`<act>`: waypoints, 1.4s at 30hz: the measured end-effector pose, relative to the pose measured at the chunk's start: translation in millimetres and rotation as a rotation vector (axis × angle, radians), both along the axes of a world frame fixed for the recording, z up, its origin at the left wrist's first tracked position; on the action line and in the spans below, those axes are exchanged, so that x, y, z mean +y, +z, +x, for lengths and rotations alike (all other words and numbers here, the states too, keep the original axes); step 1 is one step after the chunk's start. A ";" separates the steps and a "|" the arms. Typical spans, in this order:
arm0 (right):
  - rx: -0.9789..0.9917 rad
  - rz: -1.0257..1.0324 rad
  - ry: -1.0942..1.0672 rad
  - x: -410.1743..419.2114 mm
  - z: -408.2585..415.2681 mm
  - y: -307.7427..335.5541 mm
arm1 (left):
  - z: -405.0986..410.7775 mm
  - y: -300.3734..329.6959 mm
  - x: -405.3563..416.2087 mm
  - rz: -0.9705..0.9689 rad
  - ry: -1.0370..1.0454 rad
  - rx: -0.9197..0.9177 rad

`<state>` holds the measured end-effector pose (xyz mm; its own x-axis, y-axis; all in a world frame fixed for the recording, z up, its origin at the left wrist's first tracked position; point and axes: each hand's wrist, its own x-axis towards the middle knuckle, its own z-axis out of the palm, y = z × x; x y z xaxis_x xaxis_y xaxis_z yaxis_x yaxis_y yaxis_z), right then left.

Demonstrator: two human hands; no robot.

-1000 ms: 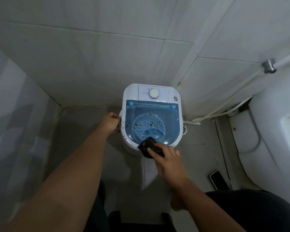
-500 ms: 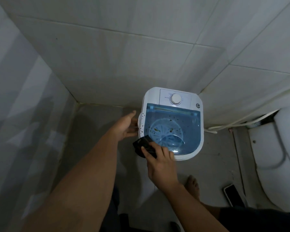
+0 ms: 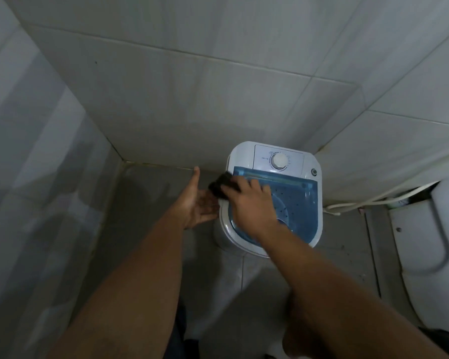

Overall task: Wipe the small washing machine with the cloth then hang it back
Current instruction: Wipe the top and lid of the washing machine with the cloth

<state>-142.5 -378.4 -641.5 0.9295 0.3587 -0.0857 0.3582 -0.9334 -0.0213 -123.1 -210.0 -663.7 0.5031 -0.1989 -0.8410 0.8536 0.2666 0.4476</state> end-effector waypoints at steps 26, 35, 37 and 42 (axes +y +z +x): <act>-0.015 -0.202 0.087 17.4 74.5 26.3 | -0.5 0.3 -0.6 0.000 -0.010 0.008; -0.070 -0.220 0.336 -25.0 85.7 15.5 | -0.6 -6.1 -1.0 -0.045 0.107 0.083; -0.065 -0.194 0.124 -19.6 103.0 17.9 | -0.9 -4.3 0.0 -0.051 0.105 0.072; -0.062 -0.124 0.115 4.1 74.0 7.2 | -2.6 -5.2 2.3 -0.085 0.140 0.074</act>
<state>-68.5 -374.4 -634.3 0.8878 0.4532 -0.0799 0.4599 -0.8802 0.1172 -125.7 -207.6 -668.9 0.4684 -0.2037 -0.8597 0.8353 0.4193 0.3557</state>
